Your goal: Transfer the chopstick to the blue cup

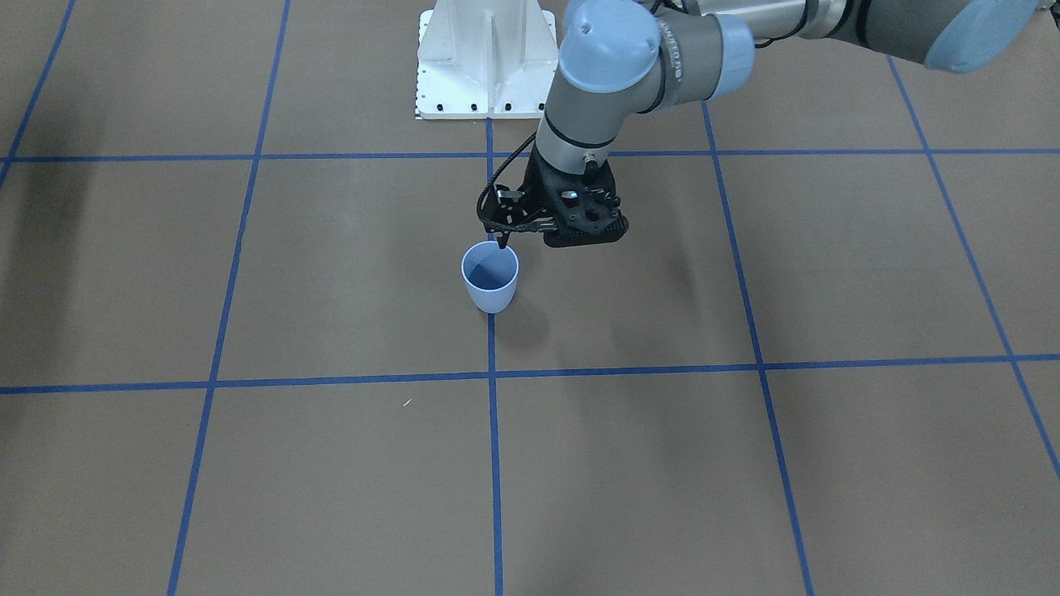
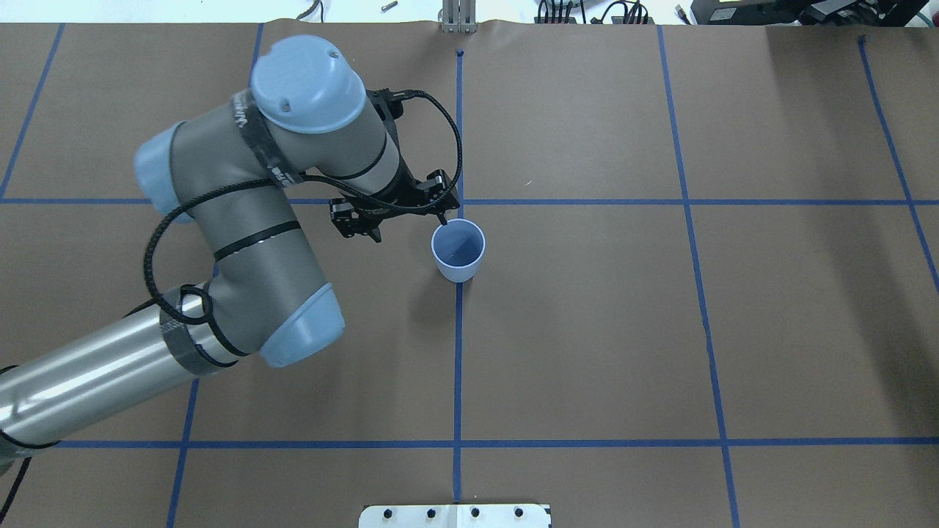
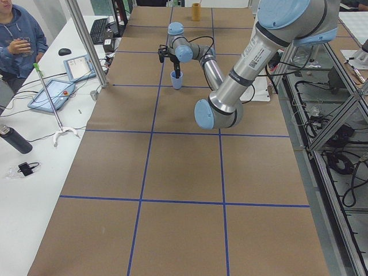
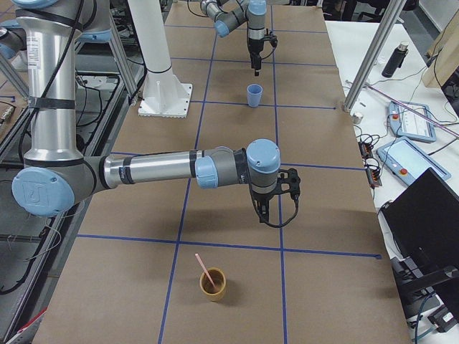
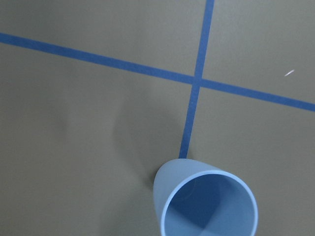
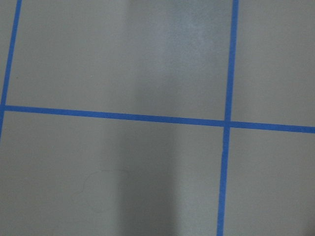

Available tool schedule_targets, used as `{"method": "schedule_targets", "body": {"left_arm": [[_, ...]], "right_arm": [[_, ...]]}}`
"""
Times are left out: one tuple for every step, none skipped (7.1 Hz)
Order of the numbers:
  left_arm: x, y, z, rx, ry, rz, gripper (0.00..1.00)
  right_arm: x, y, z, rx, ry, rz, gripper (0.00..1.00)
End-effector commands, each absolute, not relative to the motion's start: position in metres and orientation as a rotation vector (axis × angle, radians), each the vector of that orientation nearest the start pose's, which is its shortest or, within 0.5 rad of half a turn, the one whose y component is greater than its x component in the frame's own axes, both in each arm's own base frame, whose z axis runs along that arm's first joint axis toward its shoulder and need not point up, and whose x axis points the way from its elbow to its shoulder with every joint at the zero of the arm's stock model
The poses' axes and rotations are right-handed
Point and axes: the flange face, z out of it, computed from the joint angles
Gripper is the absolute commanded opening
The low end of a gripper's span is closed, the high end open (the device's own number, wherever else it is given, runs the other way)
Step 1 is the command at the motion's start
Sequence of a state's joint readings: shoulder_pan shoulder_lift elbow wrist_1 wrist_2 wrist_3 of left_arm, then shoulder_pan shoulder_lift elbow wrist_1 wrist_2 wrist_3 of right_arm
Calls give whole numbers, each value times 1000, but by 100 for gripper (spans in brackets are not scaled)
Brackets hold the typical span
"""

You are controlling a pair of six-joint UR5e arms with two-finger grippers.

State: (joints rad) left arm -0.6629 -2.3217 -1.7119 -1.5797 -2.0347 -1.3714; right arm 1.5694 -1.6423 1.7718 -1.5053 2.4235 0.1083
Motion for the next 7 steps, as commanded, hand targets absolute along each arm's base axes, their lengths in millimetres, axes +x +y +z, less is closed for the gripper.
{"method": "schedule_targets", "body": {"left_arm": [[423, -505, 169, 25, 967, -232, 98], [410, -508, 183, -19, 971, -233, 98], [409, -509, 182, -20, 973, -234, 98], [409, -509, 182, -20, 973, -234, 98], [410, -510, 184, -21, 971, -235, 98], [410, -510, 186, -24, 969, -235, 98], [410, -510, 186, -24, 969, -235, 98]], "right_arm": [[106, -387, 632, 76, -808, 178, 100], [114, -345, 647, 64, -806, 226, 100], [113, -307, 670, 61, -798, 243, 100], [113, -291, 684, 47, -753, 290, 100], [119, -288, 696, 35, -670, 315, 97], [120, -288, 703, 26, -661, 315, 88], [119, -285, 711, 5, -666, 329, 73]]}}
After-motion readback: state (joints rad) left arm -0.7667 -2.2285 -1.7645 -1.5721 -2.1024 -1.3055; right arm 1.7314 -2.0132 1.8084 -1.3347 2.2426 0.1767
